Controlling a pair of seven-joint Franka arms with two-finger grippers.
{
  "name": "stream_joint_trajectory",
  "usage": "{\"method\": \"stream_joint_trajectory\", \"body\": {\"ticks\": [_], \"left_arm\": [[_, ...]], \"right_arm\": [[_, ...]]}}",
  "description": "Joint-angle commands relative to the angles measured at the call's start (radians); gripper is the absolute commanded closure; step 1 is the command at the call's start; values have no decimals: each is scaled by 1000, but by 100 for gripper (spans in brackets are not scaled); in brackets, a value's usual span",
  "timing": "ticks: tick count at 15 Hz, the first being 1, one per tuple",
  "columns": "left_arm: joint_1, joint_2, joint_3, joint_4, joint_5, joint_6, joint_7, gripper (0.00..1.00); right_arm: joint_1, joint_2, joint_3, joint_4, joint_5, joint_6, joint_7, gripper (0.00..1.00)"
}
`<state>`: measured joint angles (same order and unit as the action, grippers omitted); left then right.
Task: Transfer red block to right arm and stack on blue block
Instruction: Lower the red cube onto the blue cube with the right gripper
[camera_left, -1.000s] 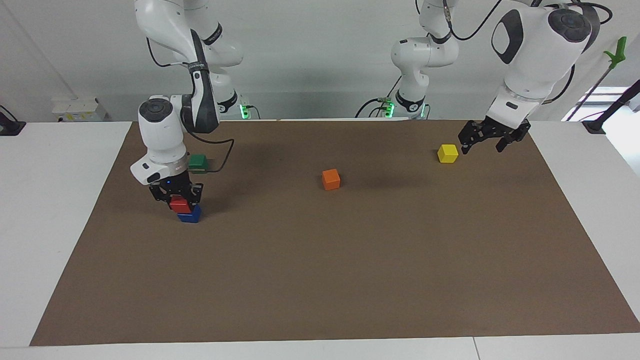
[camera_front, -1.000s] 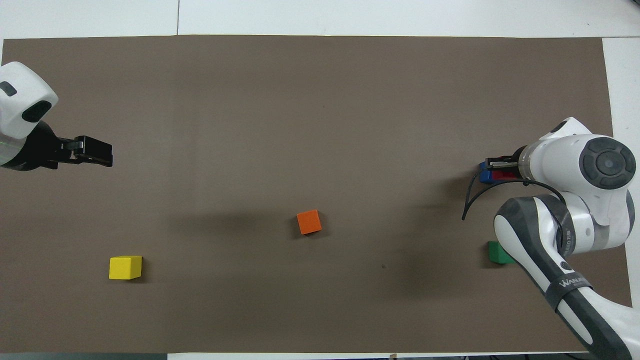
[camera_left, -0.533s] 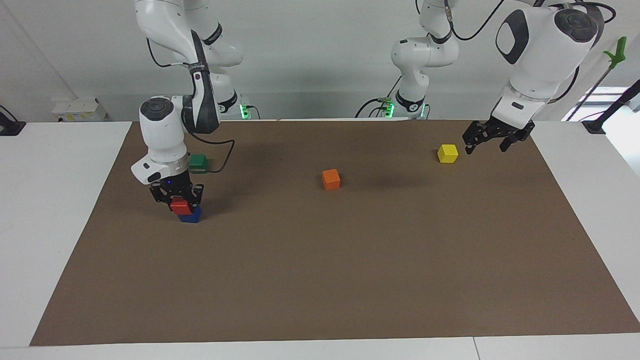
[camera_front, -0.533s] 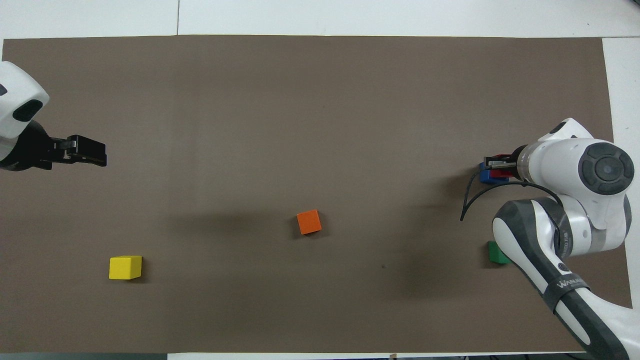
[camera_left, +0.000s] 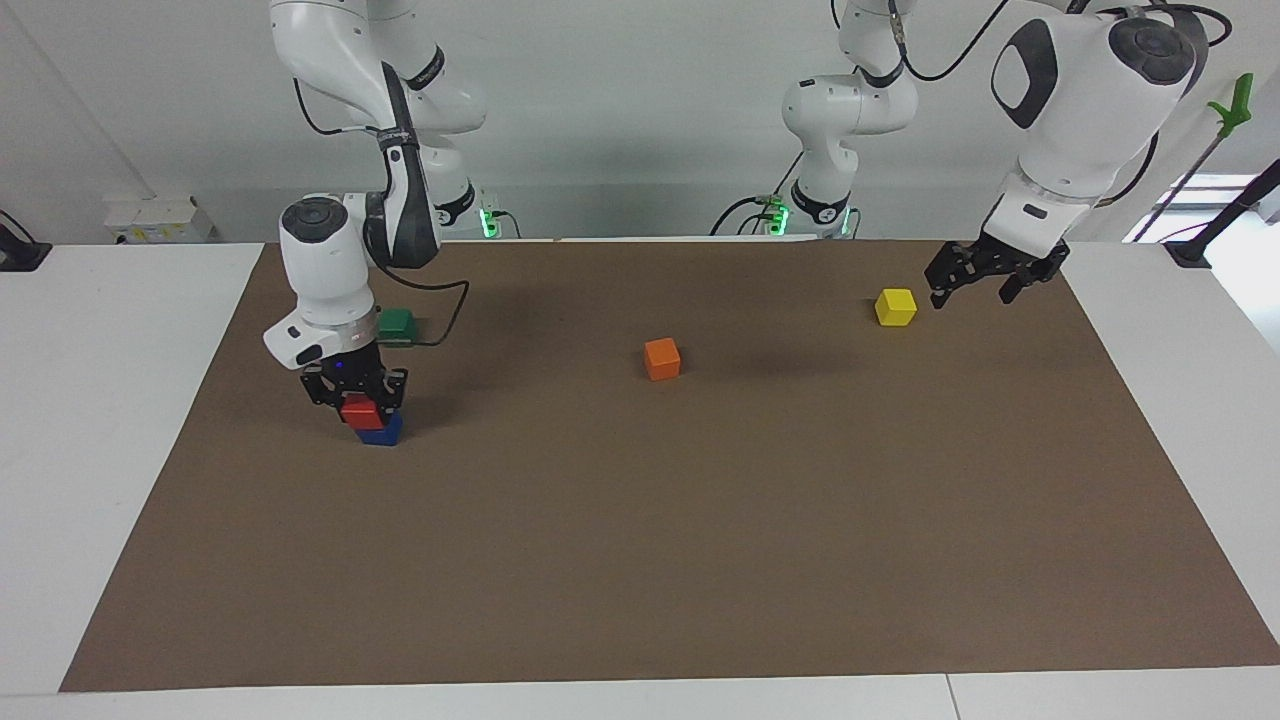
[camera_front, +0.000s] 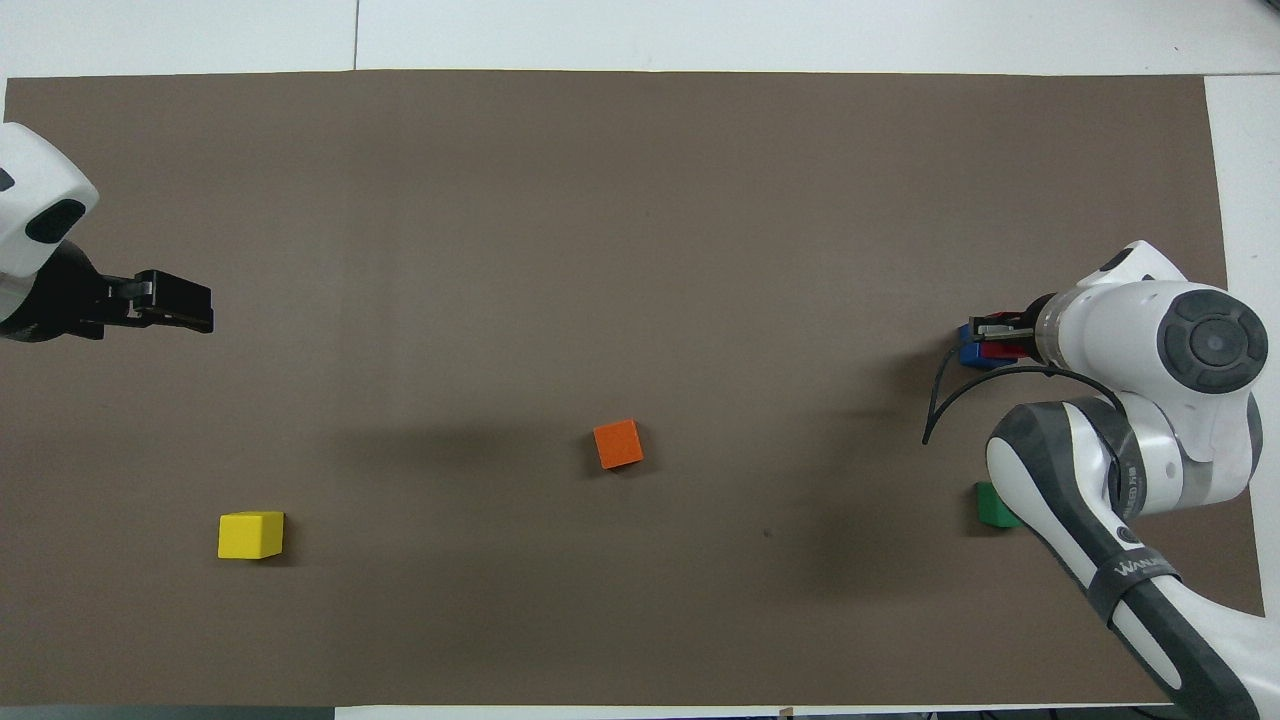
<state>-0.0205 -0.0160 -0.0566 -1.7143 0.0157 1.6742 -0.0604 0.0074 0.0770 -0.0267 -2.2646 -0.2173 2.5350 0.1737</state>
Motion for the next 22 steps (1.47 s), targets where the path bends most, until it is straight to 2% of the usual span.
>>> {"method": "stream_joint_trajectory", "body": {"ticks": [1,3,5,9,10,11,12,13,18,22], "left_arm": [[-4,-25,6,-24,12,-7,2,0],[-4,-25,6,-24,12,-7,1,0],[-4,-25,4,-24,12,-7,1,0],[-4,-25,6,-24,12,-7,1,0],[-4,-25,6,-22,12,-7,2,0],[-4,-25,4,-24,12,-7,2,0],[-4,-25,4,-24,12,-7,1,0],[-4,-25,4,-24,12,-7,2,0],[-4,-25,6,-22,12,-7,2,0],[-4,-25,6,-24,12,-8,2,0]], "right_arm": [[-20,-3,13,-13,-16,31,47,75],[-18,-3,14,-13,-14,31,61,74],[-18,-3,14,-13,-14,31,59,77],[-18,-3,14,-13,-13,31,64,74],[-18,-3,14,-13,-11,31,66,68],[-18,-3,14,-13,-10,31,66,54],[-18,-3,14,-13,-10,31,66,31],[-18,-3,14,-13,-10,31,66,21],[-17,-2,14,-9,-10,30,66,0],[-15,-3,14,36,-10,-30,61,0]]}}
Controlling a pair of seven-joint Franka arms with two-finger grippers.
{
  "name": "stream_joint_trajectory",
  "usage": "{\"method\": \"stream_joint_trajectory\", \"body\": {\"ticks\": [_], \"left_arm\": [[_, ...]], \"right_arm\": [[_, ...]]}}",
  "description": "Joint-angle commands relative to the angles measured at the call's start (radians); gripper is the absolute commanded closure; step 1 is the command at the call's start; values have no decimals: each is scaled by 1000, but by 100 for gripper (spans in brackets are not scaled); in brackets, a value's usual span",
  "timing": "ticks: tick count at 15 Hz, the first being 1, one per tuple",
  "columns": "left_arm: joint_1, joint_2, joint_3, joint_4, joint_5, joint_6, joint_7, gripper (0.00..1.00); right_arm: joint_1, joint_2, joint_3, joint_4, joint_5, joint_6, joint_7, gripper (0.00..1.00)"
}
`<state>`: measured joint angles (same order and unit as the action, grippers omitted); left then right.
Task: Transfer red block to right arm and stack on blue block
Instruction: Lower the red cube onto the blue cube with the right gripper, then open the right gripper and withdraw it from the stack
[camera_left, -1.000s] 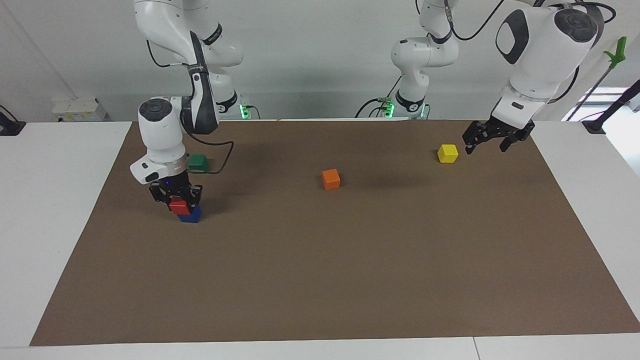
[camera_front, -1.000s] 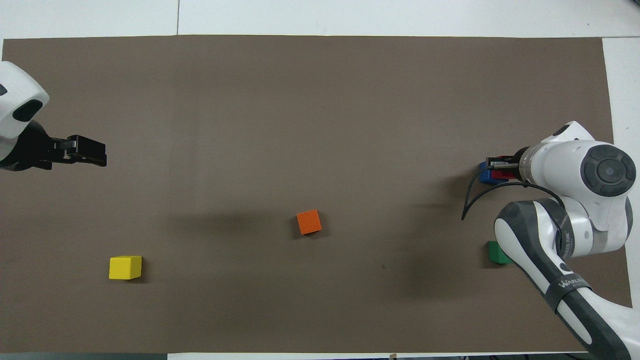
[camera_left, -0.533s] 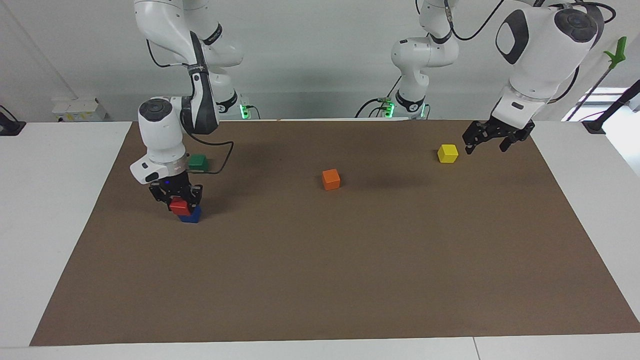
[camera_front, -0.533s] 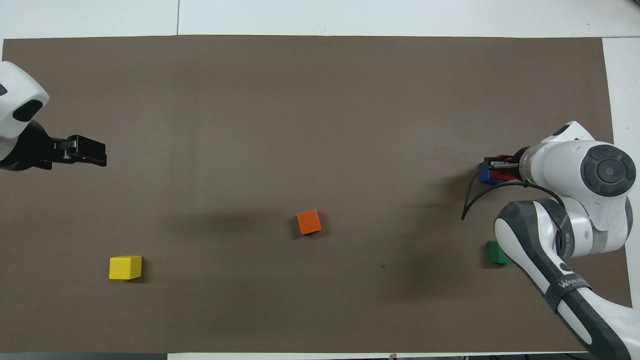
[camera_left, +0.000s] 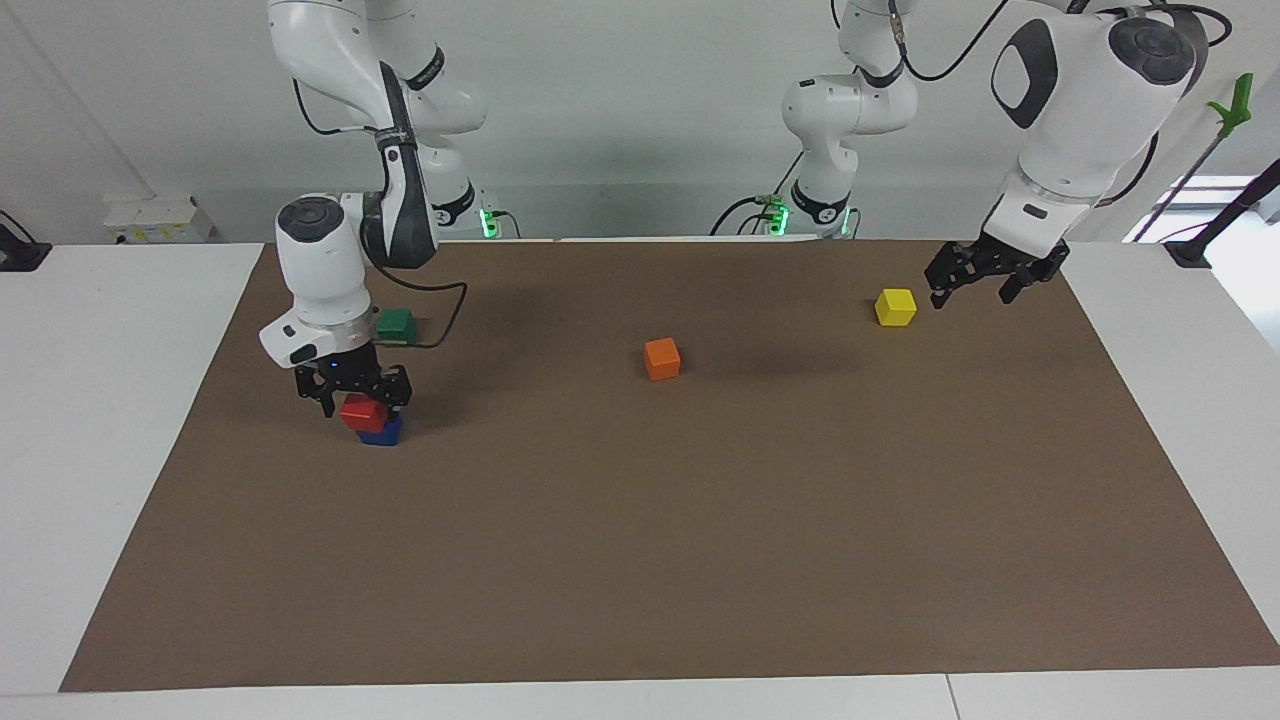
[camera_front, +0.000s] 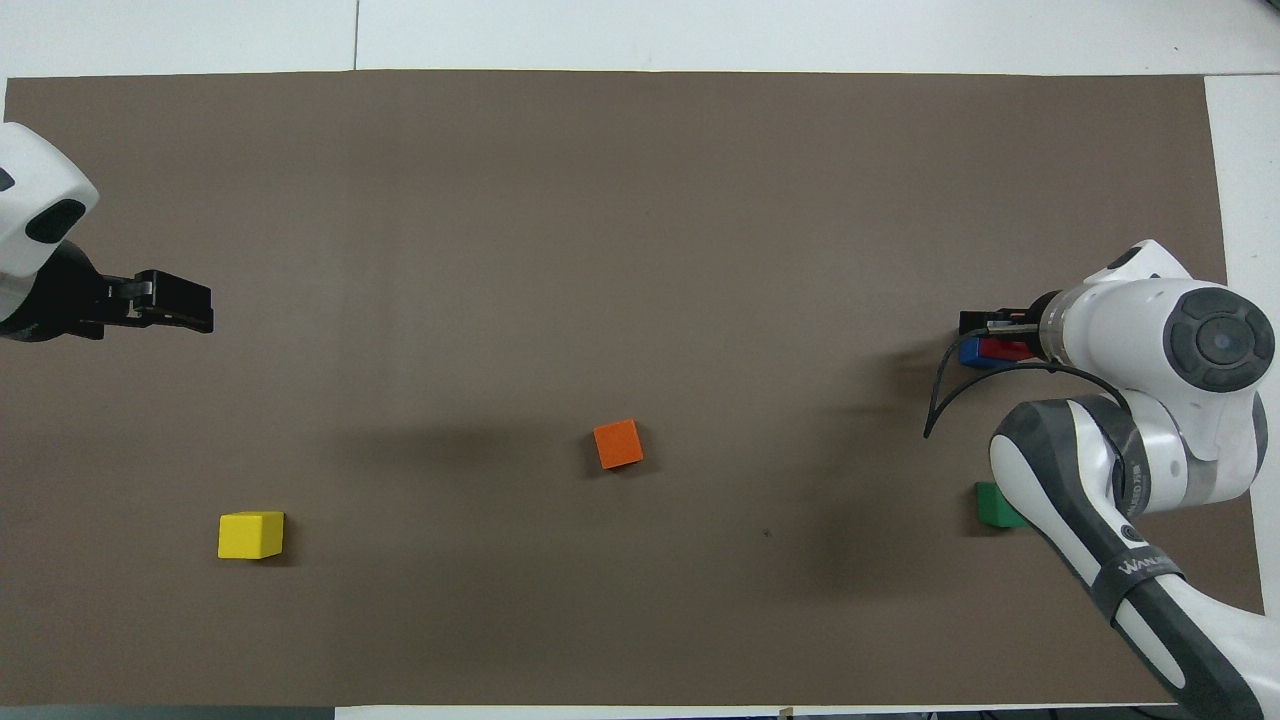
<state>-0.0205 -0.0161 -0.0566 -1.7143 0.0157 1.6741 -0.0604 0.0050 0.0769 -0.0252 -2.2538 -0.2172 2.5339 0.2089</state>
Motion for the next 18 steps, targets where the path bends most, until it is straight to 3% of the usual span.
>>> {"method": "stream_joint_trajectory", "body": {"ticks": [1,5,8,10,15,18], "left_arm": [[-4,-25,4,-22,12,-8,1,0],[-4,-25,4,-24,12,-7,2,0],[-4,-25,6,-22,12,-7,2,0],[-4,-25,4,-22,12,-7,2,0],[-4,-25,4,-24,12,-7,2,0],[-4,-25,4,-24,12,-7,1,0]], "right_arm": [[-8,-8,13,58,-10,-82,24,0],[1,-17,18,239,14,-343,-38,0],[-10,-42,14,348,157,-455,-144,0],[-11,-51,14,410,163,-524,-203,0],[-13,-74,14,614,185,-892,-230,0],[-17,-86,1,680,206,-1039,-279,0]]}}
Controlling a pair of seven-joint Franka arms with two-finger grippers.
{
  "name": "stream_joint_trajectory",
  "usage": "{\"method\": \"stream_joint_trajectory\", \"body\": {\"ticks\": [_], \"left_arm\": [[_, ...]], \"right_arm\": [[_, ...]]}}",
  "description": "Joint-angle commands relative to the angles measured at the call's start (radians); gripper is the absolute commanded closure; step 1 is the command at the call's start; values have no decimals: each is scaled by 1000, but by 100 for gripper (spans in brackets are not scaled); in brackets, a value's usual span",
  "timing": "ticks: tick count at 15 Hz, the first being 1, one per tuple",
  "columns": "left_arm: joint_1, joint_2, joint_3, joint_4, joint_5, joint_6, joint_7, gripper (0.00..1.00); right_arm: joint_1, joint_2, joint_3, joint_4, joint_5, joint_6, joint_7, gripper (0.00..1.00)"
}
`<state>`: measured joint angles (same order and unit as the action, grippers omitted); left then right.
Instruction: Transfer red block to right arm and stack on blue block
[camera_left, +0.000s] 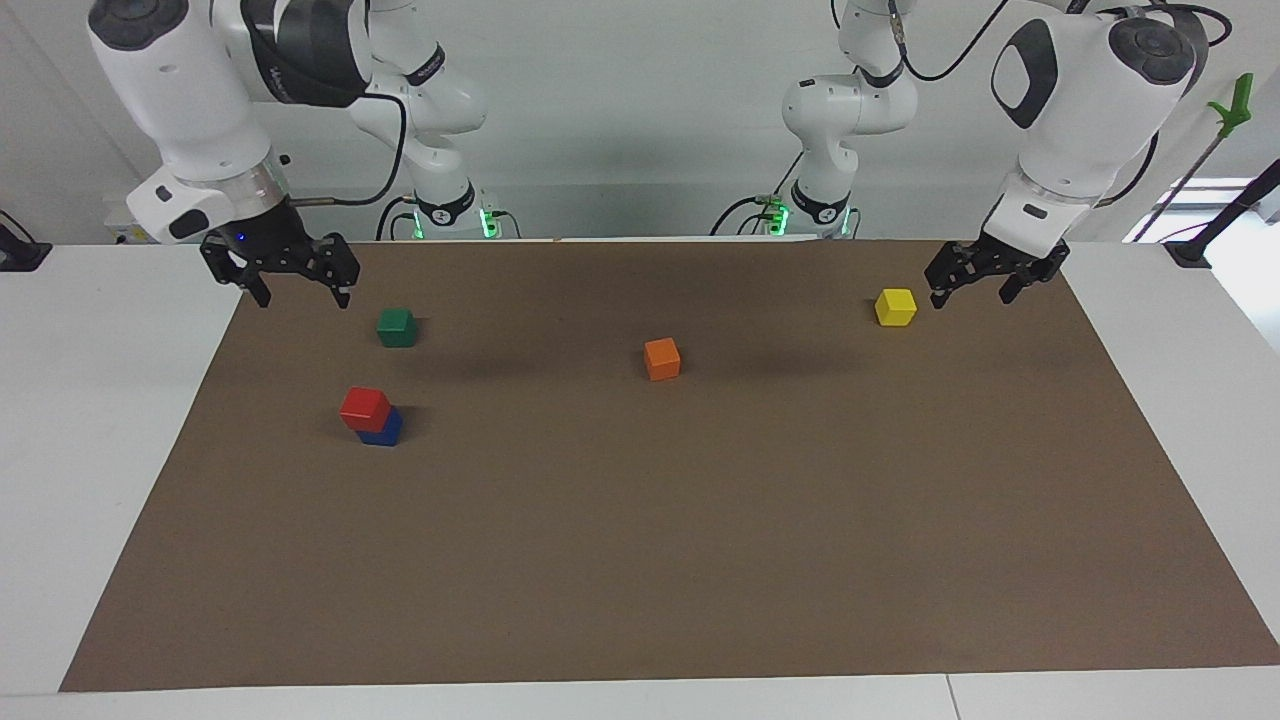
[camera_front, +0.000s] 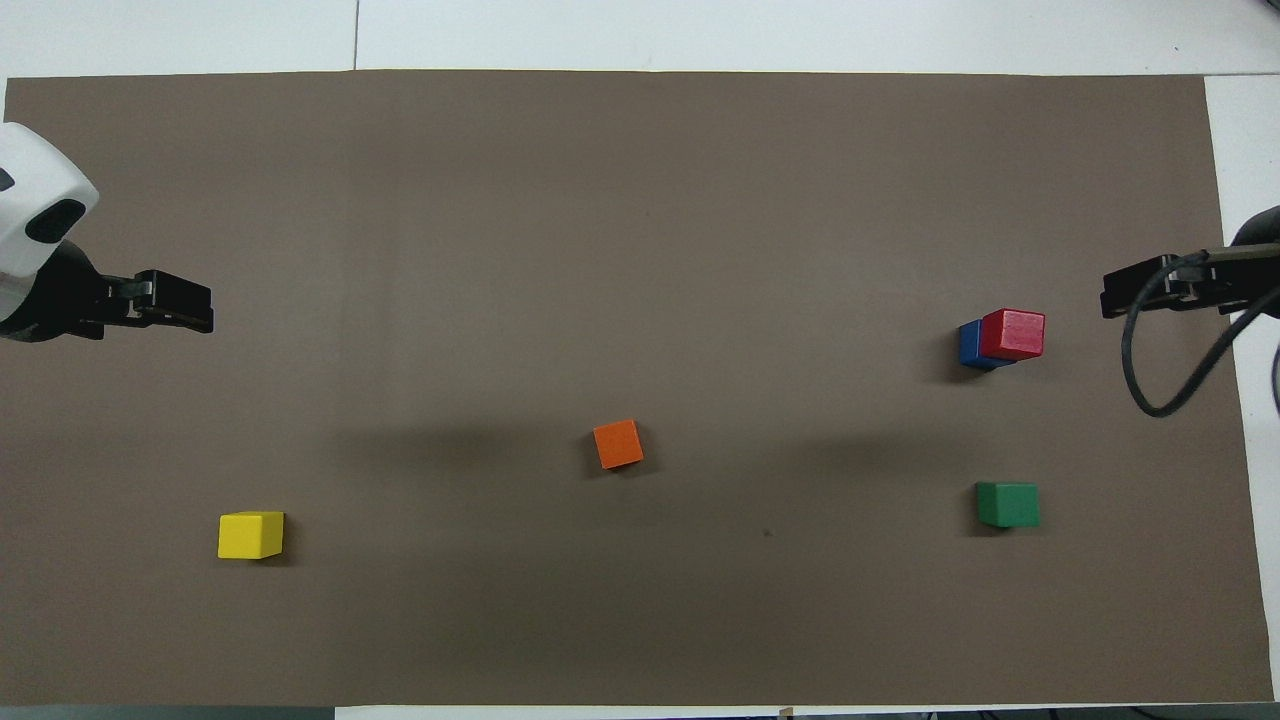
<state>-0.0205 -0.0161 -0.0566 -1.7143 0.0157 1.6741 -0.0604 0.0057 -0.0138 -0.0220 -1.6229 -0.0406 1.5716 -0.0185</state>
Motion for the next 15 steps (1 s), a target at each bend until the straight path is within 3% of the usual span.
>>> {"method": "stream_joint_trajectory", "body": {"ticks": [1,4,7,15], "left_arm": [[-4,-25,4,-24,12,-7,1,0],[-4,-25,4,-24,12,-7,2,0],[-4,-25,6,-24,12,-7,2,0],[-4,-25,6,-22,12,-7,2,0]], "right_arm": [[-26,-12,-3,57,30,-108,-58,0],[-53,-32,-4,57,28,-180,-89,0],[-43,-26,-33,49,16,-116,-127,0],[-46,-21,-39,46,22,-107,-113,0]]}}
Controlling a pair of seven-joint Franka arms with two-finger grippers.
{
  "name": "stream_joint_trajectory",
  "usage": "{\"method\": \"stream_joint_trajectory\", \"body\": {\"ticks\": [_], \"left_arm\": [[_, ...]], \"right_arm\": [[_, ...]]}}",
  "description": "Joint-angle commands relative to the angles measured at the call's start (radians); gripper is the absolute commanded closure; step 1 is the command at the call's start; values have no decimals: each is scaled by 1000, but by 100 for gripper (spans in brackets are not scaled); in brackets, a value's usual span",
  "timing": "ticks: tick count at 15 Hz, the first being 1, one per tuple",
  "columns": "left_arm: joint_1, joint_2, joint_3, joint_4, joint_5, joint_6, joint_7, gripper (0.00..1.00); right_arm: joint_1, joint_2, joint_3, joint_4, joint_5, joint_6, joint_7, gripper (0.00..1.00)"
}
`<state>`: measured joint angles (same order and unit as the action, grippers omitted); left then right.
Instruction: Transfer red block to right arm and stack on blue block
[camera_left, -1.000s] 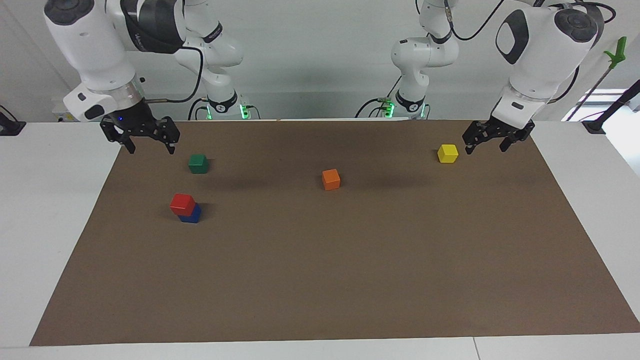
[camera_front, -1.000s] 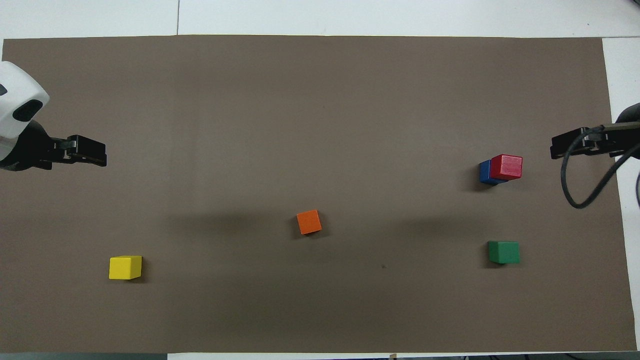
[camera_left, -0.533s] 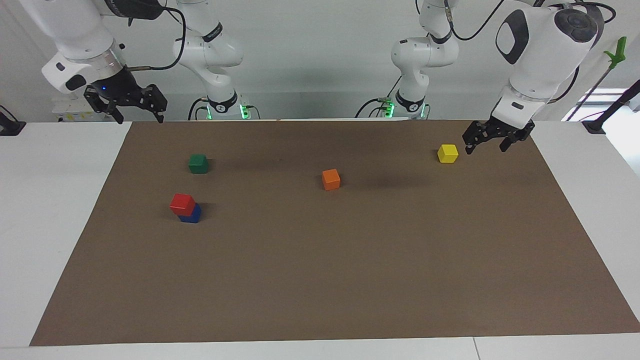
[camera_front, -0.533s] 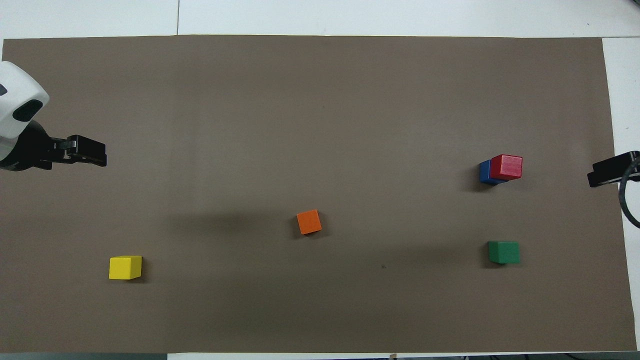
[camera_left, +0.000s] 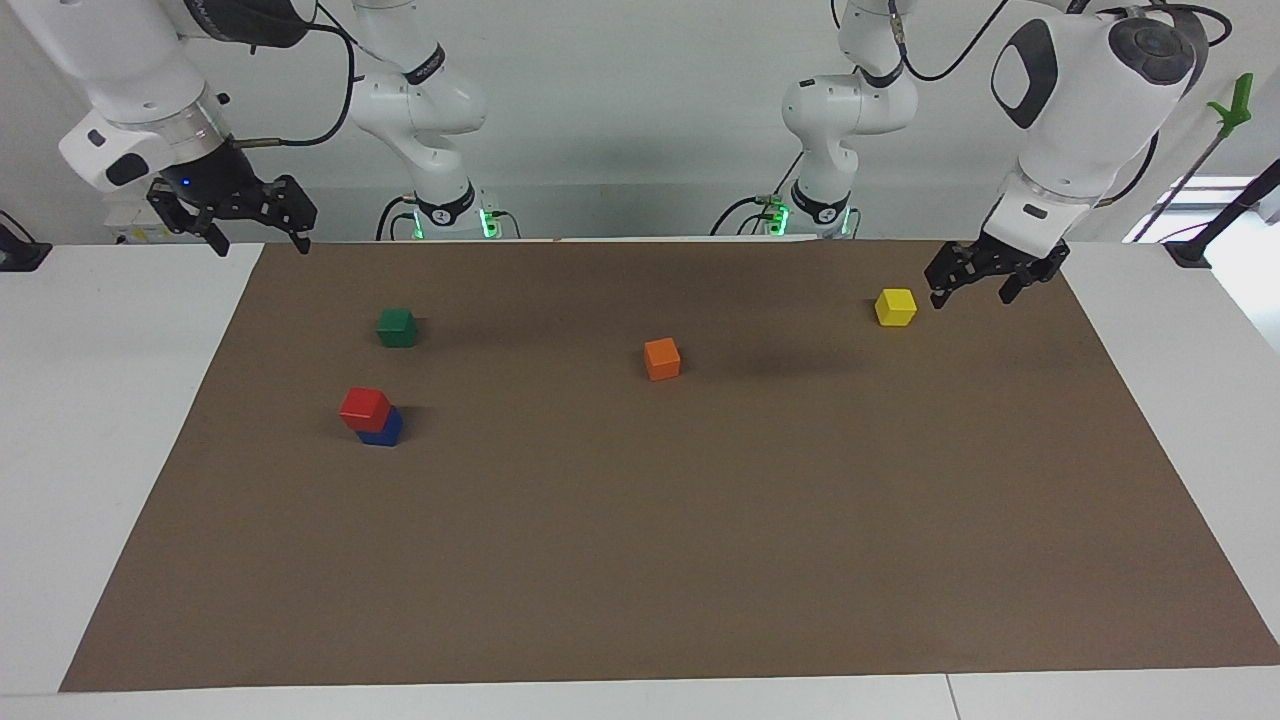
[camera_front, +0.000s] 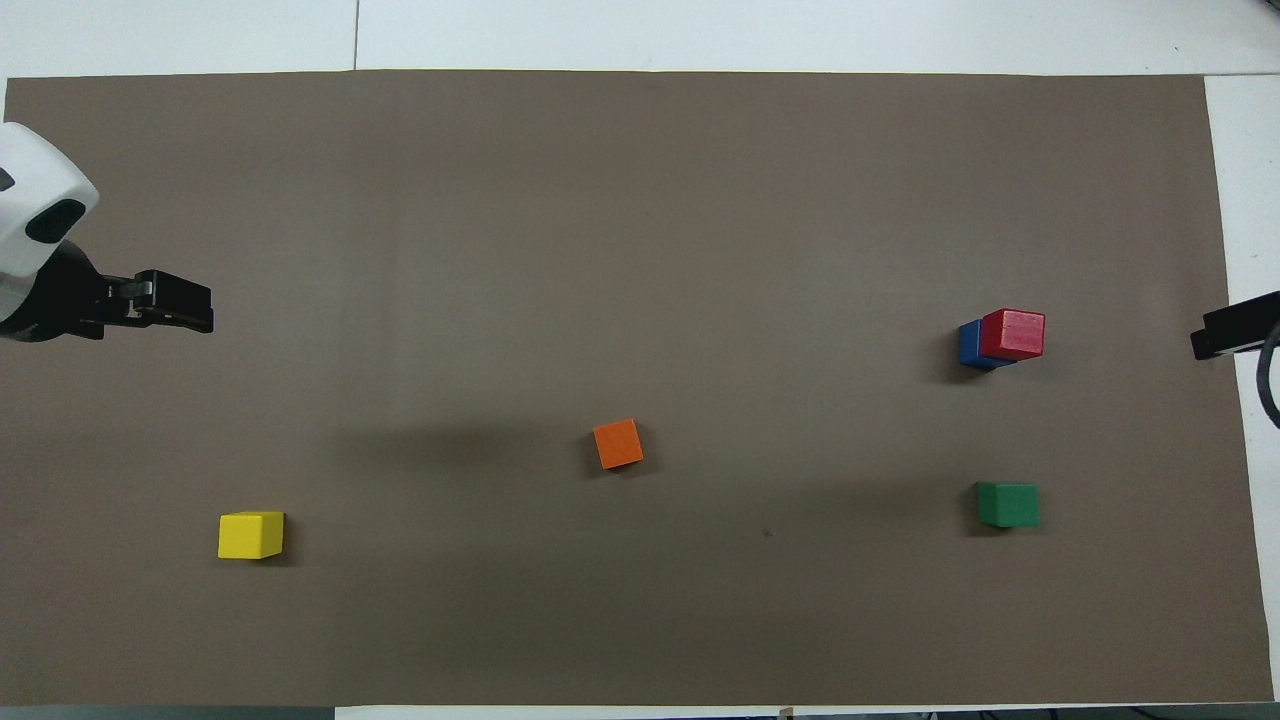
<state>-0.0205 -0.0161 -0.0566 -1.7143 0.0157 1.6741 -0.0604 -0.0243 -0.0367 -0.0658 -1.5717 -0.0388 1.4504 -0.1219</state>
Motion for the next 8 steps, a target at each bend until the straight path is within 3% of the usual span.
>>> {"method": "stream_joint_trajectory", "body": {"ticks": [1,8], "left_arm": [[-4,-25,6,-24,12,-7,1,0],[-4,-25,6,-22,12,-7,2,0]], "right_arm": [[-16,0,4,-5,20,15,-9,0],[-23,-11,4,-22,22,19,-2,0]]}}
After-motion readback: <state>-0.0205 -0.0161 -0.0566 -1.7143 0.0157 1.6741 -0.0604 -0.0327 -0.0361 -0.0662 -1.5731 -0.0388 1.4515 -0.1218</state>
